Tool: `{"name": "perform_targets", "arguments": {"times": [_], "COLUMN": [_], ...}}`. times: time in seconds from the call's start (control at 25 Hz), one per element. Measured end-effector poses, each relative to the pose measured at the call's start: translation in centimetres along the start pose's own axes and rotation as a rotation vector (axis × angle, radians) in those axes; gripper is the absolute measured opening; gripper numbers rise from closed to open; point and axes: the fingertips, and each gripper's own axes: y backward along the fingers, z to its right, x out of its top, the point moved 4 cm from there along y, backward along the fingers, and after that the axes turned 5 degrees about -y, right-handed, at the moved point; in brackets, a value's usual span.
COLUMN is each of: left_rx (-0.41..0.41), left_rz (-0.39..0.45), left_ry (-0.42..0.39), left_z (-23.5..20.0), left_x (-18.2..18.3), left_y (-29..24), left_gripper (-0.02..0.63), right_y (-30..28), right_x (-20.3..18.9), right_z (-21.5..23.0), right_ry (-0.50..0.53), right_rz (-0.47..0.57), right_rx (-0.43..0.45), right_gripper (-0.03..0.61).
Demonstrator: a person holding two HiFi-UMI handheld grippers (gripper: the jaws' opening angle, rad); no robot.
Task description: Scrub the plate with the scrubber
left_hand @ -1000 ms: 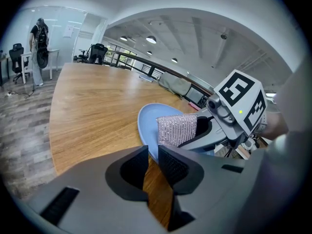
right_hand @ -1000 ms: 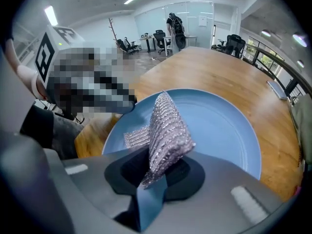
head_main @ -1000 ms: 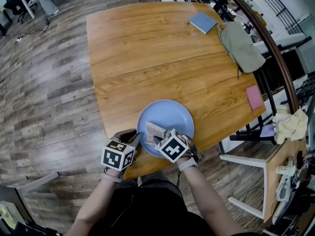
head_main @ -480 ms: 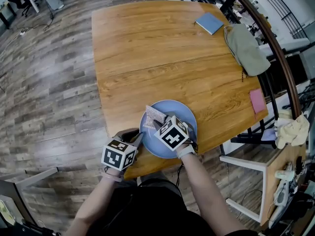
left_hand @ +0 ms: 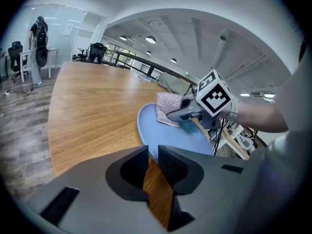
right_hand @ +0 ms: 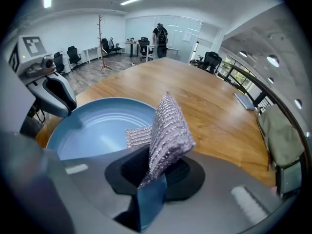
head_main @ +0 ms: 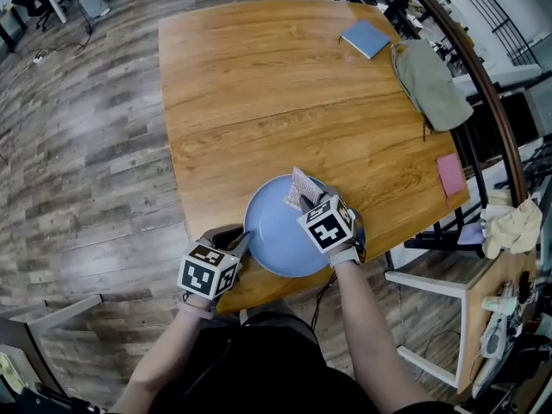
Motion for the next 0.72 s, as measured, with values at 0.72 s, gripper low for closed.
{"name": "perform_targets", "arguments": {"times": [0.72], "left_rx": [0.005], "left_rz": [-0.005], "left_ry": [-0.015], "left_z": [-0.2], "left_x": [0.0], "left_y": [0.0], "left_gripper": [0.058], "right_y": [4.3], "right_x": [-7.3], "right_z": [-4.0], "right_ry": [-0.090], "right_rz": [-0.101], "right_rx": [0.057], "right_gripper": [0.064]}}
